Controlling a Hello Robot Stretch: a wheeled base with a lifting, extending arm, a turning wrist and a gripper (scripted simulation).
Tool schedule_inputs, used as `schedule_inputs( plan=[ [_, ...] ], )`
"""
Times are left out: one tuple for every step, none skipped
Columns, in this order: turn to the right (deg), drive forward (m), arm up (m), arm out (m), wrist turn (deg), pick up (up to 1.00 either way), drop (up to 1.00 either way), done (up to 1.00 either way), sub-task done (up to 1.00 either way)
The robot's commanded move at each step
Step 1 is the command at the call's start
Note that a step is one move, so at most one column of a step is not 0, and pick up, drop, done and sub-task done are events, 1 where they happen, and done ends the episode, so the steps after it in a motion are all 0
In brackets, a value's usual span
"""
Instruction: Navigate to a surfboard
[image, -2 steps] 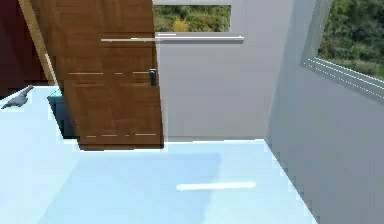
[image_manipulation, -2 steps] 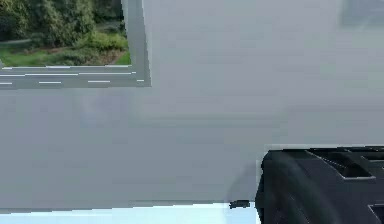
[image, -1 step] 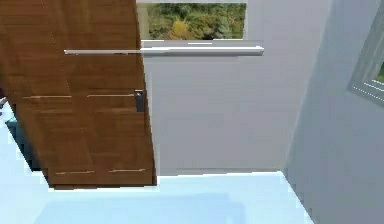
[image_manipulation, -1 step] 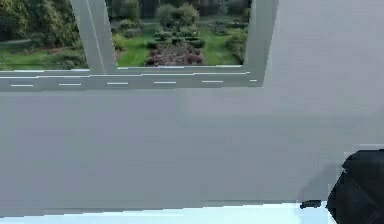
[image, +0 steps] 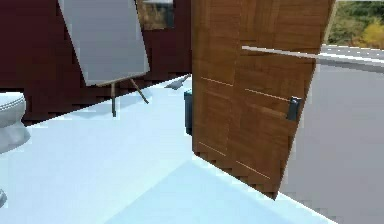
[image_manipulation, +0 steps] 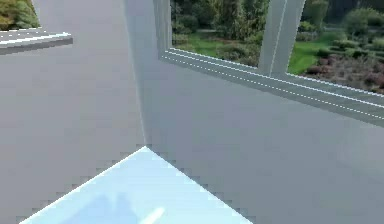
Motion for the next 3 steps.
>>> schedule_inputs(
  plan=[
    [-12.0,0.00,0.00,0.00,0.0,0.00,0.00,0.00,0.00],
    [0.0,1.00,0.00,0.00,0.0,0.00,0.00,0.00,0.00],
    [0.0,0.65,0.00,0.00,0.0,0.00,0.00,0.00,0.00]
  ],
)
